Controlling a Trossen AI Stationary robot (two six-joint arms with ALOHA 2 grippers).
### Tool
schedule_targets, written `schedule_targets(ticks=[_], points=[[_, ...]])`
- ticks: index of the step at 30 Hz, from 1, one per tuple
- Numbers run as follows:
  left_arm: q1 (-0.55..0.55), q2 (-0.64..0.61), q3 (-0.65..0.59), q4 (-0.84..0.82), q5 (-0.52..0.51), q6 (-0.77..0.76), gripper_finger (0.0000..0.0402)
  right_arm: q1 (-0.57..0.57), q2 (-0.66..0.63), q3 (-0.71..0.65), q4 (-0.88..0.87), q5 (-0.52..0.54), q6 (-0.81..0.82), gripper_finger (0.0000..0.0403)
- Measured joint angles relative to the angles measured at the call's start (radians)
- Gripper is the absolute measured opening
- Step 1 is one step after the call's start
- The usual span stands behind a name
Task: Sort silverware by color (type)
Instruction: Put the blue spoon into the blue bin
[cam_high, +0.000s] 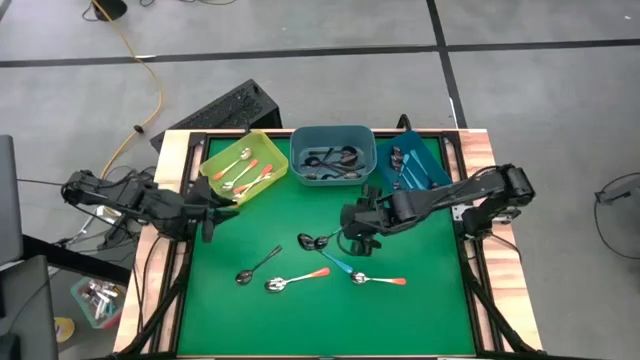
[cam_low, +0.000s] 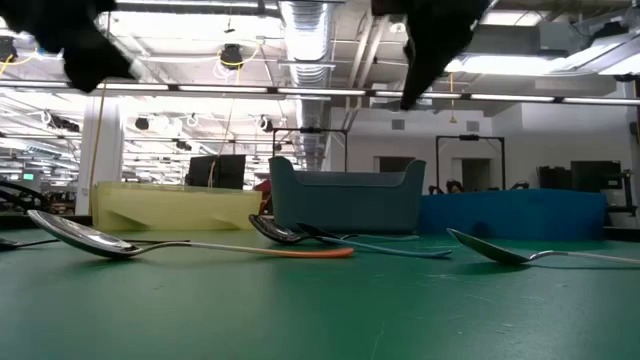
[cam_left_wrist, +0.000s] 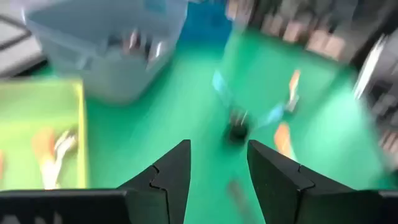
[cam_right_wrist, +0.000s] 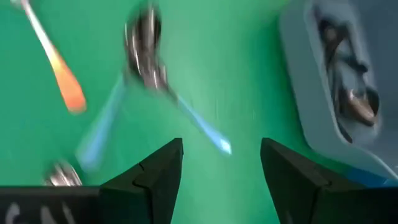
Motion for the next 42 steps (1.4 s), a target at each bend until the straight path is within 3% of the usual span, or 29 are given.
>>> schedule_targets(ticks=[2, 5, 9, 13, 17, 22, 28, 37, 42], points=[[0.0, 0.022, -0.008, -0.082, 0.019, 0.0, 0.0143, -0.024, 0.018, 0.0, -0.033, -0.094, -0.076, 0.0229], [0.002, 0.037, -0.029, -0.014, 0.046, -0.028, 0.0143, -0.063, 0.034, 0.0, -0.097, -0.23, -0.169, 0.0222], [0.001, 0.057, -0.046, 0.027, 0.148, -0.073, 0.0143, -0.103, 0.039, 0.0, -0.09, -0.244, -0.27, 0.0215], [0.002, 0.069, -0.047, 0.024, 0.143, -0.079, 0.0143, -0.155, 0.04, 0.0, -0.065, -0.255, -0.33, 0.0212], [0.014, 0.069, -0.047, 0.023, 0.08, -0.119, 0.0143, -0.237, 0.04, 0.0, -0.036, -0.255, -0.363, 0.0212], [0.033, 0.069, -0.047, 0.026, -0.05, 0.041, 0.0143, -0.316, 0.031, 0.0, 0.006, -0.291, -0.403, 0.0212], [0.043, 0.069, -0.047, 0.106, -0.183, 0.111, 0.0143, -0.359, 0.027, 0.0, 0.017, -0.384, -0.462, 0.0212], [0.043, 0.069, -0.047, 0.362, -0.155, 0.124, 0.0143, -0.334, 0.036, 0.001, 0.347, -0.384, -0.379, 0.0212], [0.043, 0.069, -0.047, 0.495, -0.137, 0.098, 0.0143, -0.252, 0.036, 0.001, 0.412, -0.385, -0.282, 0.0212]])
